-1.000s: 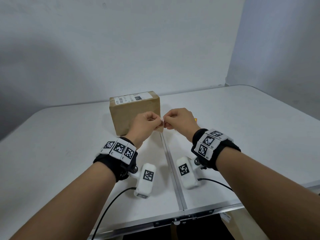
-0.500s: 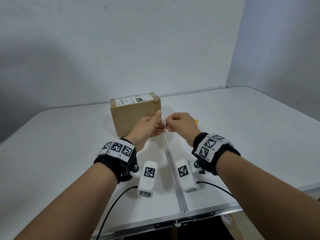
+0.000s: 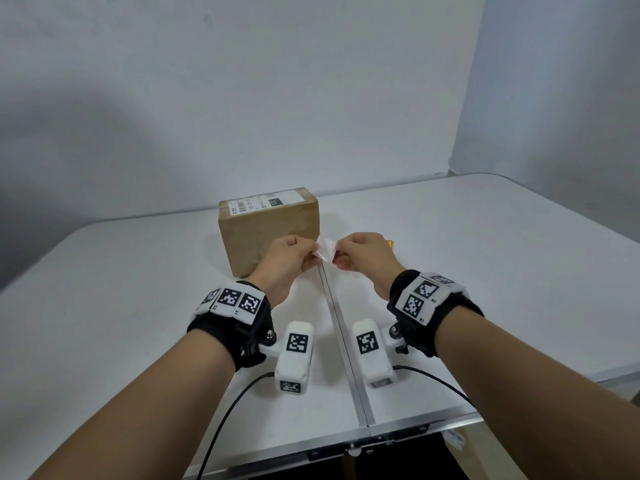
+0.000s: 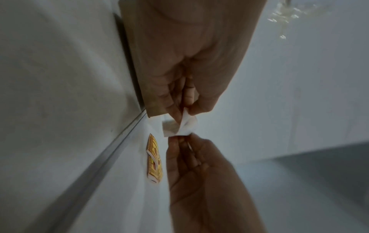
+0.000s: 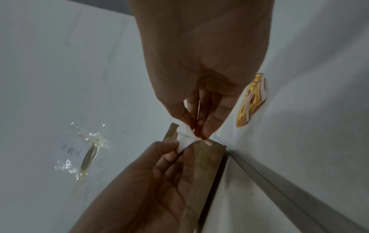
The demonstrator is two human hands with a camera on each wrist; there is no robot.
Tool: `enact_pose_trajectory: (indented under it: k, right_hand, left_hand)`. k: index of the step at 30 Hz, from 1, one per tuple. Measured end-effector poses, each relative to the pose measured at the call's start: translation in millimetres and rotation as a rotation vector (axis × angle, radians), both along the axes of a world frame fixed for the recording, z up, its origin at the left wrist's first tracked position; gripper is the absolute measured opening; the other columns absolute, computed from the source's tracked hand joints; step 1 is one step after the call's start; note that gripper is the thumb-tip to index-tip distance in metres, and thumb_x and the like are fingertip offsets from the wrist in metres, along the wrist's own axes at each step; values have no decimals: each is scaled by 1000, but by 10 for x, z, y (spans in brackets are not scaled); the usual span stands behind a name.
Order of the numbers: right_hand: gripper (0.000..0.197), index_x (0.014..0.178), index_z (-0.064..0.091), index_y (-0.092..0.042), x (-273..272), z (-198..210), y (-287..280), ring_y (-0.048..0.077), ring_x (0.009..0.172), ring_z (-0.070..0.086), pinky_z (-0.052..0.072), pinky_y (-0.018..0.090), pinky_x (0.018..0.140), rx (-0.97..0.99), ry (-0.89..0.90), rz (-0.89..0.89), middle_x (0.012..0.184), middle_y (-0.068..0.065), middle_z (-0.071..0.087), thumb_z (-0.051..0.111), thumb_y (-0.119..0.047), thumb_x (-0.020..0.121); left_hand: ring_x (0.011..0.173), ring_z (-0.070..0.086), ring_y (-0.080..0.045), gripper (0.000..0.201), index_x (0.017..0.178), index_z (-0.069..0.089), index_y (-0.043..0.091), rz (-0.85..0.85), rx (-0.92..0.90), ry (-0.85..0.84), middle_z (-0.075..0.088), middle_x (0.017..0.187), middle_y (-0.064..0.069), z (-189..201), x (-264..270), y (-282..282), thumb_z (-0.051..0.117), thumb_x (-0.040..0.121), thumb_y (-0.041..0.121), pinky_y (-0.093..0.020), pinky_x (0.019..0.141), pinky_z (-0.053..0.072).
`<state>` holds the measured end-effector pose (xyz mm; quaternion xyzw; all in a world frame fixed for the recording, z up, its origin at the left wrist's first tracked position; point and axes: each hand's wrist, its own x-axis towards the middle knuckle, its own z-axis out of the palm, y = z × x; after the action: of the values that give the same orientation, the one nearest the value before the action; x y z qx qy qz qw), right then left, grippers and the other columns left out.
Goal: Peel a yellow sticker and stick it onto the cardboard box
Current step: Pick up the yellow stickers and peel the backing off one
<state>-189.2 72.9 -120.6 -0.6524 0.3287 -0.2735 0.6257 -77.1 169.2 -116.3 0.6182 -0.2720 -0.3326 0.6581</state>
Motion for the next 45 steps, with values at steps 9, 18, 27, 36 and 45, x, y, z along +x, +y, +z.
enact_pose_trajectory:
  k: [9,18,27,36,45]
  right_hand:
    - [32,79,66,-5,28,41,-24,16,64,65,61,33,80,-154,89,-15,76,5,66,62,-35,89]
    - [16,77,59,-9,-23,2,-97,19,71,64,55,21,65,157,-44,-58,89,10,64,57,-10,93]
    - [7,81,60,-7,-105,-92,-286,13,58,51,42,12,35,532,-194,-239,77,5,59,58,-5,88]
    - [20,70,59,-17,-240,-224,-462,10,55,47,40,16,54,415,-223,-503,64,0,53,63,-11,89]
    - [1,90,63,-12,-355,-157,-471,10,52,44,39,10,37,414,-236,-537,65,0,53,63,-11,89]
  left_hand:
    - [73,66,-15,5,84,58,5,-98,92,-323,65,80,-8,110,-19,-22,61,84,8,-27,82,57]
    - [66,62,-19,7,81,54,4,-25,23,4,61,78,-12,98,49,8,54,88,3,-19,64,57]
    - [48,54,-8,8,86,53,9,112,43,-58,59,52,3,135,130,-26,55,92,12,-19,52,46]
    - [72,59,-18,9,84,59,6,-180,283,-1180,65,79,-5,146,136,-201,58,89,14,-24,64,45]
    - [85,57,-16,14,97,67,12,-423,390,-1324,68,103,-5,-28,-25,-523,58,88,18,-30,79,49]
